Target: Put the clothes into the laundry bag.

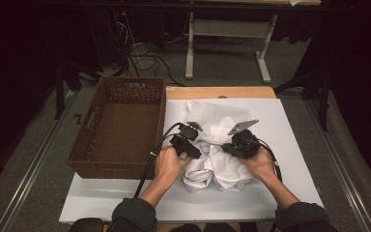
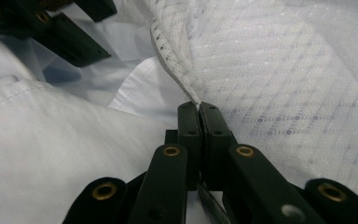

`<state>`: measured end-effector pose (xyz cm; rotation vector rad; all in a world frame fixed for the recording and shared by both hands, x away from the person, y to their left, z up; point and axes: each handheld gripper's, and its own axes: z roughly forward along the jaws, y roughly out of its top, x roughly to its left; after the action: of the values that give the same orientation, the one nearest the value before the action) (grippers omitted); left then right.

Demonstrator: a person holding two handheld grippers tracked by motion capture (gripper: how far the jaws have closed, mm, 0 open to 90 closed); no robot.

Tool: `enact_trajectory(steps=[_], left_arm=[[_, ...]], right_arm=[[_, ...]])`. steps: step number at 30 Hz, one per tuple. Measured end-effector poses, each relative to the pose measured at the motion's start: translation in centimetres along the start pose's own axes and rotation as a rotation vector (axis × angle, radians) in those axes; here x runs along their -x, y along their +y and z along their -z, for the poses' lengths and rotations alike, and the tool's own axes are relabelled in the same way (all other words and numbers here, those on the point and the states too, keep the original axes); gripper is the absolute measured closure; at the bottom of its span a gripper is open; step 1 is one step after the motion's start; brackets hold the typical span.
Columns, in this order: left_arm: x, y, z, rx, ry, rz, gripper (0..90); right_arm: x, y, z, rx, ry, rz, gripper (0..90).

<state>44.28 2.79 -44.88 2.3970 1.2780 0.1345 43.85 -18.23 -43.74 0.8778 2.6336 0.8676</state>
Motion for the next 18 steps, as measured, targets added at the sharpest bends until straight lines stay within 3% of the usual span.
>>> enact_trajectory(steps=[4, 10, 13, 14, 18], left_arm=[[-0.4, 0.1, -1.0, -0.032, -0.012, 0.025, 49.7], [-0.4, 0.0, -1.4, -0.035, -0.027, 0.032, 54.8], [-0.5, -0.3, -1.5, -0.019, -0.044, 0.015, 67.9], [-0.6, -0.4, -1.6, -0.005, -0.077, 0.011, 77.7], [-0.2, -0.5, -1.6, 0.004, -0.114, -0.010, 89.6]], right_arm=[[0.1, 0.0, 0.2, 0.003, 0.018, -0.018, 89.3], [0.1, 0.0, 0.3, 0.009, 0.022, -0.016, 89.4], [0.2, 0.0, 0.3, 0.011, 0.024, -0.013, 89.4], [0.1, 0.0, 0.3, 0.011, 0.025, -0.016, 89.4], [0.2, 0.1, 0.4, 0.023, 0.034, -0.022, 89.4]])
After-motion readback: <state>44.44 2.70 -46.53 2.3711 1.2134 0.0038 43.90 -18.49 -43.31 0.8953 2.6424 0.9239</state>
